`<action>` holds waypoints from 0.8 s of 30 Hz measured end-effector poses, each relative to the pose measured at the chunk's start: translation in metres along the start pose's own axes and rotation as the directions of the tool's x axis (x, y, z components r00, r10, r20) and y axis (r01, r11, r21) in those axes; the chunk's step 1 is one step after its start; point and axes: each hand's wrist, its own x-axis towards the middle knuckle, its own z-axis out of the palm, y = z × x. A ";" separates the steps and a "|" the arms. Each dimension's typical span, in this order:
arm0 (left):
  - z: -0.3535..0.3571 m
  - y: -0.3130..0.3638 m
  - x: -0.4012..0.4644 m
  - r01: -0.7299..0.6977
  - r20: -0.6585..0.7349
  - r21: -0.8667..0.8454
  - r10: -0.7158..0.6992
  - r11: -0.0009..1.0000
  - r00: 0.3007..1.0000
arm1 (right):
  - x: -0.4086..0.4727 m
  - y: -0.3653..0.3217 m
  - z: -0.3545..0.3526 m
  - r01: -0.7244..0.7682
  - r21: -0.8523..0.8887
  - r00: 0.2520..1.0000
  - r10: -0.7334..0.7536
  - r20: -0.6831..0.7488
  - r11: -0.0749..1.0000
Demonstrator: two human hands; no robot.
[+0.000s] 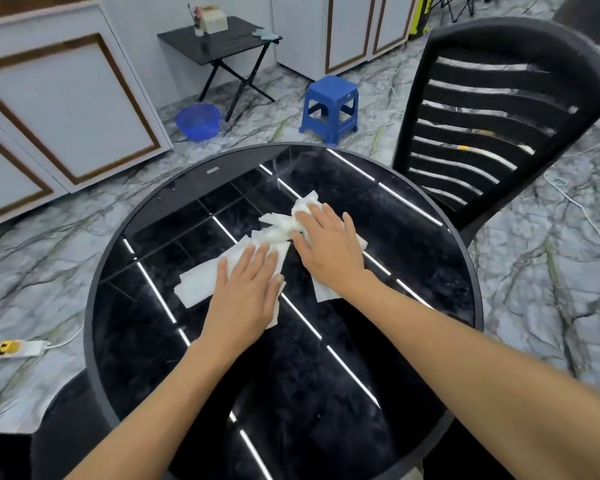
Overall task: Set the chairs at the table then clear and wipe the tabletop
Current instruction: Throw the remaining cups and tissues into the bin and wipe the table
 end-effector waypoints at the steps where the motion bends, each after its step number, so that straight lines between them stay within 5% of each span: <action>1: 0.000 0.000 0.000 0.002 -0.010 -0.011 -0.002 1.000 1.000 | 0.000 0.000 -0.001 0.008 0.027 1.000 -0.008 -0.007 1.000; 15: -0.011 0.028 -0.036 -0.024 -0.156 -0.211 -0.009 0.977 0.988 | -0.069 0.012 -0.024 0.086 0.303 0.990 -0.048 -0.130 0.949; 24: -0.011 0.064 -0.079 -0.031 -0.175 -0.278 -0.018 0.960 0.984 | -0.133 0.024 -0.048 0.052 0.324 0.988 0.000 -0.157 0.945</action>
